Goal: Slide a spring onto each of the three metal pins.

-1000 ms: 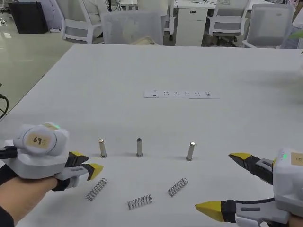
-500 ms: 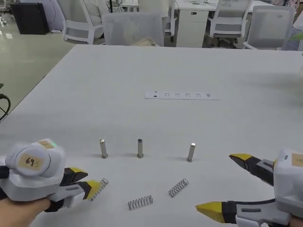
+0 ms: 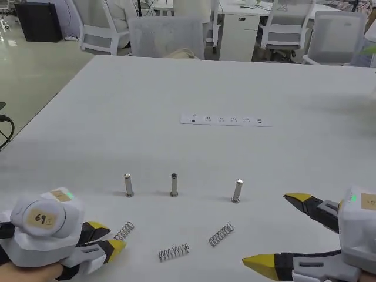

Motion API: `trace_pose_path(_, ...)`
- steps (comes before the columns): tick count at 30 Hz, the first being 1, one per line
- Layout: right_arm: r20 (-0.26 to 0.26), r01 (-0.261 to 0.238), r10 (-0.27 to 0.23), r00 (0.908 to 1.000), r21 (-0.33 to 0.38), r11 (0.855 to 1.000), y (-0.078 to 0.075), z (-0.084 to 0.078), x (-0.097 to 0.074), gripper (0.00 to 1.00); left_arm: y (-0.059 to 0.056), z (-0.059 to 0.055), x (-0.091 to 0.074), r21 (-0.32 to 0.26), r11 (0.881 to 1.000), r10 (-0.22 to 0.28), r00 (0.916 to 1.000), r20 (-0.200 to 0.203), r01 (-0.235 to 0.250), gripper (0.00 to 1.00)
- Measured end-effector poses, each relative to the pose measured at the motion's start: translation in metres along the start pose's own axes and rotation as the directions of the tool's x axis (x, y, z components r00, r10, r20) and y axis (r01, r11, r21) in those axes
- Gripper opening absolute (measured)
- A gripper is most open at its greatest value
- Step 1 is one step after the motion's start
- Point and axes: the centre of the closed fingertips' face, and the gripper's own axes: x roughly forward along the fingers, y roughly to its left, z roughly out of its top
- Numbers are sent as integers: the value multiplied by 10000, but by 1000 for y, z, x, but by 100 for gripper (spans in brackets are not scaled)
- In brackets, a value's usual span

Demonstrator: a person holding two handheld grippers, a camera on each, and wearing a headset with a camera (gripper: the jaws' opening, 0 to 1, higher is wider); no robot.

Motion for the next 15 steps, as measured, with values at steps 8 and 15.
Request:
trace_pose_path(8, -20, 12, -12, 10000, 1, 10000, 0, 0, 0, 91, -1, -4, 1, 36, 10000, -19, 9999, -114, 19, 15)
trace_pose_path(15, -39, 3, -3, 10000, -4, 10000, 0, -1, 0, 91, -1, -6, 2, 58, 10000, -14, 9999, -133, 15, 11)
